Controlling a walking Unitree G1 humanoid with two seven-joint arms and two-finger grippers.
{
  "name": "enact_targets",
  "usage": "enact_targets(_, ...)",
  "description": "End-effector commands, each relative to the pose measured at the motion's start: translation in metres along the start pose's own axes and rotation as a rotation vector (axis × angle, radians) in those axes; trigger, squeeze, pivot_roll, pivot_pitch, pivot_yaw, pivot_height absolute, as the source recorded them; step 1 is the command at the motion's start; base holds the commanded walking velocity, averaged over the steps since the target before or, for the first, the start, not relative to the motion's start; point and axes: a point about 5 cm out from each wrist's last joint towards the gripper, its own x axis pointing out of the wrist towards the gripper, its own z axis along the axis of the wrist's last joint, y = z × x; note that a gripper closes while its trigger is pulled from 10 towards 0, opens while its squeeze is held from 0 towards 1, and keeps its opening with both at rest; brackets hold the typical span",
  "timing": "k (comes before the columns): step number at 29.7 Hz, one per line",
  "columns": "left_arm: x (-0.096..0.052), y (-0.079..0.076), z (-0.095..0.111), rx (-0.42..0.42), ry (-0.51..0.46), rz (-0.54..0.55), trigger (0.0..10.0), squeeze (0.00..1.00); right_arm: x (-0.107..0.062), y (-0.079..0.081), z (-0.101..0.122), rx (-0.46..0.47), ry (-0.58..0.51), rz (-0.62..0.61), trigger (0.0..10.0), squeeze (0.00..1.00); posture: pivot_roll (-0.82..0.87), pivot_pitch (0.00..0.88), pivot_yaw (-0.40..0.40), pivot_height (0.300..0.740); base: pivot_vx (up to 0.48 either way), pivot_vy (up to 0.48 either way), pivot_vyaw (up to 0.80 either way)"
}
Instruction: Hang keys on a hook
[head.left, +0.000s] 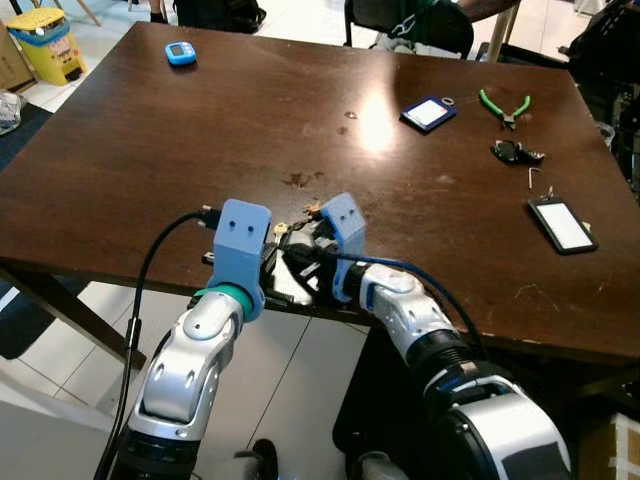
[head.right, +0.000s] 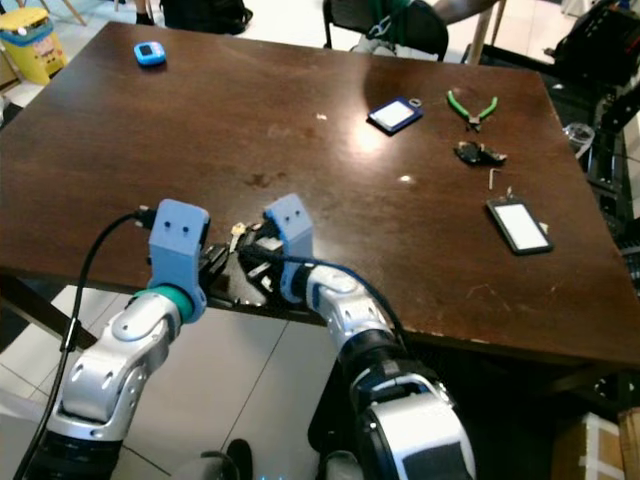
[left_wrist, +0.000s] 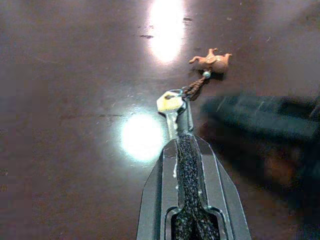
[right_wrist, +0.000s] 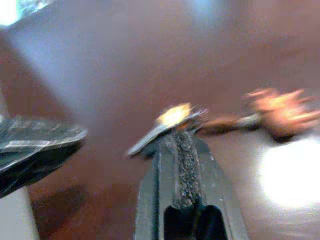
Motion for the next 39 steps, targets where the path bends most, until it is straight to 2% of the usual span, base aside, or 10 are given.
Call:
enact_targets(1,-0.003,0.002,-0.004,0.009,0.019,0.007,10.0,0.00,-0.002,-0.008,0.010,0.009,-0.058,-0.061,10.0,0.00,0.00,0.194,0.073,0.740,0.000,0.000,0.00)
enact_targets(2,-0.002,0.002,-0.003,0.009,0.016,0.004,10.0,0.00,-0.007,-0.021,0.021,-0.005,-0.104,-0.151,10.0,0.00,-0.01,0.191,0.082,0.740,0.000,0.000,0.00)
enact_targets(3,-0.002,0.002,-0.003,0.009,0.016,0.004,10.0,0.00,-0.007,-0.021,0.021,-0.005,-0.104,-0.151,10.0,0.00,-0.01,0.191,0.082,0.740,0.000,0.000,0.00)
enact_targets(4,-0.001,0.001,-0.001,0.010,0.012,0.001,10.0,0.00,-0.010,-0.030,0.027,-0.019,-0.112,-0.205,10.0,1.00,-0.01,0.188,0.083,0.740,0.000,0.000,0.00)
enact_targets(11,-0.001,0.001,0.003,0.008,0.004,0.001,10.0,0.00,-0.007,-0.033,0.021,-0.051,-0.035,-0.225,10.0,1.00,0.01,0.199,0.078,0.740,0.000,0.000,0.00)
enact_targets(18,-0.011,0.007,0.007,-0.003,-0.004,0.034,10.0,0.00,0.011,-0.003,0.011,-0.058,0.056,-0.053,10.0,1.00,0.05,0.228,0.045,0.740,0.000,0.000,0.00)
enact_targets(22,-0.014,0.010,0.008,-0.007,-0.006,0.049,10.0,0.00,0.014,0.004,0.008,-0.085,0.072,-0.019,10.0,1.00,0.05,0.235,0.036,0.740,0.000,0.000,0.00)
enact_targets(23,-0.015,0.012,0.008,-0.008,-0.005,0.056,10.0,0.00,0.015,0.007,0.008,-0.102,0.080,-0.003,10.0,0.27,0.05,0.237,0.030,0.740,0.000,0.000,0.00)
enact_targets(24,-0.015,0.013,0.008,-0.009,-0.004,0.062,10.0,0.00,0.016,0.009,0.007,-0.115,0.086,0.006,10.0,0.00,0.05,0.239,0.027,0.740,0.000,0.000,0.00)
enact_targets(39,-0.016,0.012,0.008,-0.026,0.002,0.082,10.0,0.00,0.013,0.012,-0.012,-0.117,0.199,0.055,10.0,0.00,0.04,0.252,0.011,0.740,0.000,0.000,0.00)
